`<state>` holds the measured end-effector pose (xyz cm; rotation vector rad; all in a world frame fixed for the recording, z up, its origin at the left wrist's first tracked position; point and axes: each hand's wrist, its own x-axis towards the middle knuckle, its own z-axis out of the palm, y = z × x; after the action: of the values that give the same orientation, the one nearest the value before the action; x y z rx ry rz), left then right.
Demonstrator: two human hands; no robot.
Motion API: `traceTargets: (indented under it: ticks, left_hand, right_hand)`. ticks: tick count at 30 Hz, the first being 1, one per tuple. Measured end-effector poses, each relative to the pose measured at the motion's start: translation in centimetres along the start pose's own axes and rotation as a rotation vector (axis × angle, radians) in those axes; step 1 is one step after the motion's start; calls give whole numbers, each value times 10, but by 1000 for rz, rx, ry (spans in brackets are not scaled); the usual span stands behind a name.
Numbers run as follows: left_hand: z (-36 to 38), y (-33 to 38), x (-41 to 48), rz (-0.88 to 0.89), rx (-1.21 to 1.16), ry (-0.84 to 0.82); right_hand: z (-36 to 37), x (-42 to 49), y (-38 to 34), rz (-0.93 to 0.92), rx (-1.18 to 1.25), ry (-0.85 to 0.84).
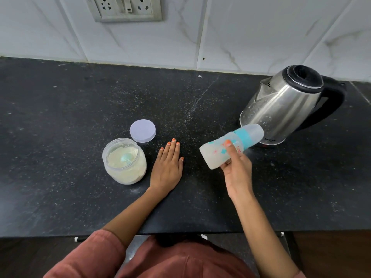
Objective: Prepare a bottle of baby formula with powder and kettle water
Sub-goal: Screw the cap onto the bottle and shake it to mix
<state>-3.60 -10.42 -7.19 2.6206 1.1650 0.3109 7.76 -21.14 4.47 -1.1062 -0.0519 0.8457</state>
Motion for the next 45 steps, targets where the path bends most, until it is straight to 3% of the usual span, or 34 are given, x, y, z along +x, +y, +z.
traceTargets:
  ticks: [6, 10, 12, 17, 19, 21, 23, 28, 30, 33, 34, 39, 41, 45]
  left_hand:
    - [-3, 1, 0, -5, -16, -35]
    - [-2, 1, 0, -16, -27, -31]
    - [-2, 1, -1, -12, -33, -26]
    - [-1, 0, 0, -5, -20, -33]
    - [-1, 0, 0, -7, -22, -20]
    - [-1, 0, 0, -1, -29, -23]
    - [0, 0, -1, 3, -31, -16]
    - [0, 0, 0, 7, -25, -16]
    - [0, 0, 0, 4, -25, -8]
    - [-1, 0, -1, 3, -19, -10]
    - [-1, 0, 0, 6, -19, -11]
    - [-1, 0, 0, 15, -17, -16]
    - [-1, 0, 0, 4, -20, -13]
    - [0, 0, 0, -4, -18, -18]
  right_hand:
    - [-8, -21, 17, 73, -511, -314]
    - [-2, -4, 2, 40, -26, -24]
    - [0, -2, 1, 0, 22, 45]
    - [-6, -23, 12, 80, -511, -239]
    - [-6, -16, 6, 60, -367, -154]
    - [-2, -5, -4, 40, -53, -5]
    - [0, -1, -5, 3, 34, 36]
    - [-5, -22, 9, 77, -528, -268]
    - [-4, -16, 2, 43, -397, -215]
    - [3, -1, -6, -10, 10, 18]
    - [5, 0, -4, -30, 42, 50]
    - [-1, -22, 14, 27, -492, -235]
    - [-2, -18, 9, 6, -426, -204]
    - [3, 1, -4, -25, 19, 59]
